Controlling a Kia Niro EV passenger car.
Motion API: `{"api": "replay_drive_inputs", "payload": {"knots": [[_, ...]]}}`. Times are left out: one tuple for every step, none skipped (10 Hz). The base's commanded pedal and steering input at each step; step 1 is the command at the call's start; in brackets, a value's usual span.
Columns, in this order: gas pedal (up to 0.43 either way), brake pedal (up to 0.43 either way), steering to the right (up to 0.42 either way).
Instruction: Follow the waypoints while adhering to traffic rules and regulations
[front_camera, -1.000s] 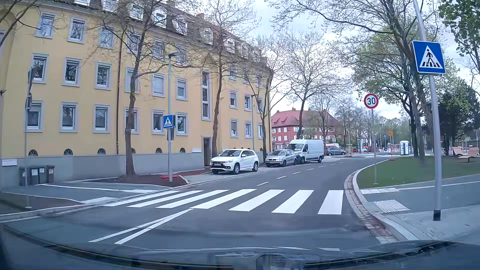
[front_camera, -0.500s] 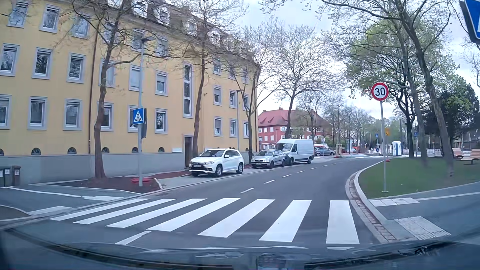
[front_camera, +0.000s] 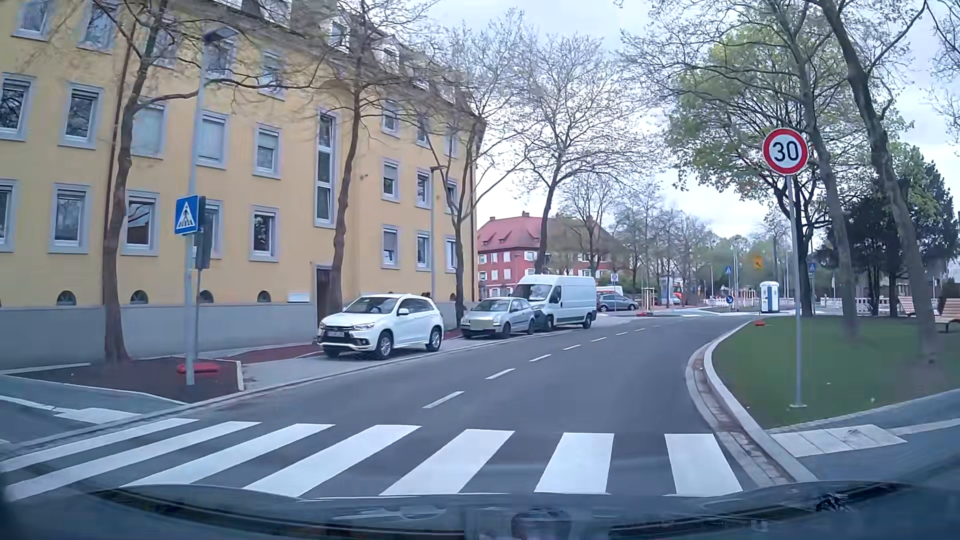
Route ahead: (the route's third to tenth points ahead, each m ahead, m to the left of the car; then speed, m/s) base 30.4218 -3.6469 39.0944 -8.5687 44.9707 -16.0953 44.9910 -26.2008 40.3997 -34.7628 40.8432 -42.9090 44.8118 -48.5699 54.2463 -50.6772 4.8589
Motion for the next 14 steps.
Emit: {"api": "replay_drive_inputs", "payload": {"knots": [[0.189, 0.0, 0.121], [0.189, 0.0, 0.118], [0.189, 0.0, 0.115], [0.189, 0.0, 0.109], [0.189, 0.0, 0.104], [0.189, 0.0, 0.102], [0.189, 0.0, 0.1], [0.189, 0.0, 0.096], [0.189, 0.0, 0.094], [0.189, 0.0, 0.094], [0.189, 0.0, 0.094], [0.189, 0.0, 0.095], [0.189, 0.0, 0.1], [0.189, 0.0, 0.105]]}}
